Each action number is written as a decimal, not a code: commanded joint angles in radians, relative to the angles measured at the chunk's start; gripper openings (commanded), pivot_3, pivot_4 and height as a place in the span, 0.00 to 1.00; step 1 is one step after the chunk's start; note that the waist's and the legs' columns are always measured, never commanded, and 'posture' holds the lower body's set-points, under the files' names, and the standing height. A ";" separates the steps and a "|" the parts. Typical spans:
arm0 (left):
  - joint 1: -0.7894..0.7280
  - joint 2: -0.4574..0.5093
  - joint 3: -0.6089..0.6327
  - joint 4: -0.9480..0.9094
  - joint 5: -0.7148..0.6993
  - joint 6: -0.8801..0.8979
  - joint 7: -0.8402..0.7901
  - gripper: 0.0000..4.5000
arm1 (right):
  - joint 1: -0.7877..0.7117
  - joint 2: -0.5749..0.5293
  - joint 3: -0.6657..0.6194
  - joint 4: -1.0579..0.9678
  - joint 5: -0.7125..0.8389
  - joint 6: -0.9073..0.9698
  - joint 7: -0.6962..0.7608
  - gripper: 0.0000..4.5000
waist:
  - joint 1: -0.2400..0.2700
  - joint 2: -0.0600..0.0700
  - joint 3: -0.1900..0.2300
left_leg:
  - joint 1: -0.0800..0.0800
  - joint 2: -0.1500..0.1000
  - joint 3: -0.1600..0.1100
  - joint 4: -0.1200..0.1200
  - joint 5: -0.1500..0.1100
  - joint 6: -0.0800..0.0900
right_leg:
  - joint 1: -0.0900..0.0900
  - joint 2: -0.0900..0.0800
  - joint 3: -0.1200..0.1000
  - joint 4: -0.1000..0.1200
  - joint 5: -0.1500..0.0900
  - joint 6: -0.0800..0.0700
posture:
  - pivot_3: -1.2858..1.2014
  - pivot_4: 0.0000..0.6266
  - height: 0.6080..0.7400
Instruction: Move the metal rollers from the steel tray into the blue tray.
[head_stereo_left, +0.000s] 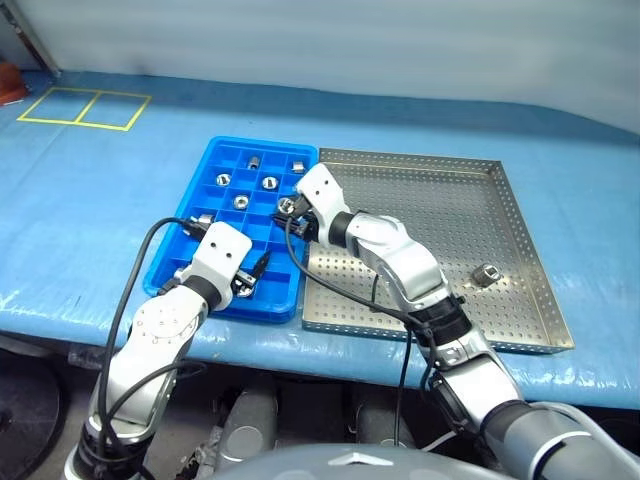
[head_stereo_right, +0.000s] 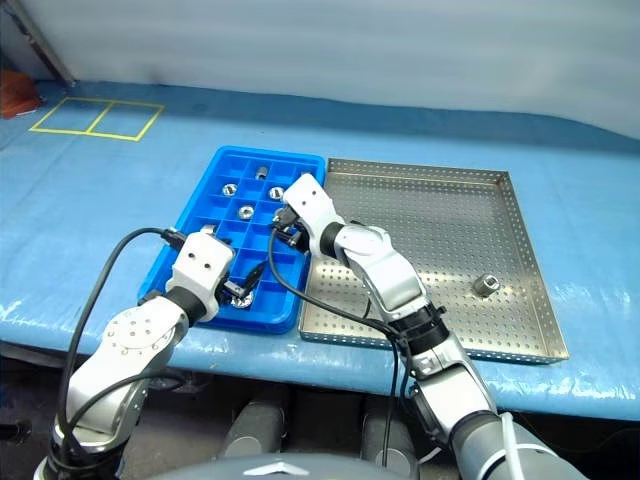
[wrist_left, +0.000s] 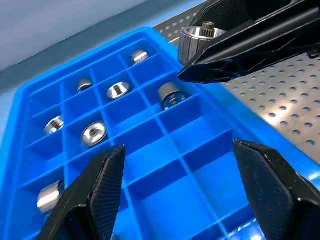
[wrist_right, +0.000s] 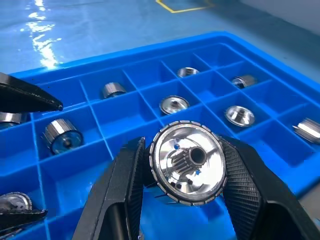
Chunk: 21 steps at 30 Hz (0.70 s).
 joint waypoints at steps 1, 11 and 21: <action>0.024 -0.008 0.023 -0.072 0.013 0.007 0.024 0.82 | -0.057 0.030 -0.006 0.087 0.000 -0.077 0.039 0.41 | 0.019 0.000 0.000 | 0.000 0.000 0.000 0.000 0.000 0.000 | 0.000 0.000 0.000 0.000 0.000 0.000 | 0.70 0.24 1.00; 0.049 -0.016 -0.005 -0.082 0.000 -0.010 0.031 0.82 | -0.114 0.068 -0.032 0.319 -0.009 -0.154 0.096 0.41 | 0.080 0.000 0.000 | 0.001 0.001 0.000 -0.004 0.001 -0.002 | -0.001 0.001 0.000 0.000 -0.001 -0.002 | 0.71 0.24 1.00; 0.012 -0.027 -0.045 -0.042 -0.011 -0.030 0.010 0.82 | -0.086 0.056 -0.056 0.293 -0.048 -0.261 0.064 0.91 | 0.095 0.000 0.000 | 0.001 0.002 0.001 -0.006 0.001 -0.003 | -0.002 0.003 0.000 0.000 -0.002 -0.003 | 0.69 0.24 1.00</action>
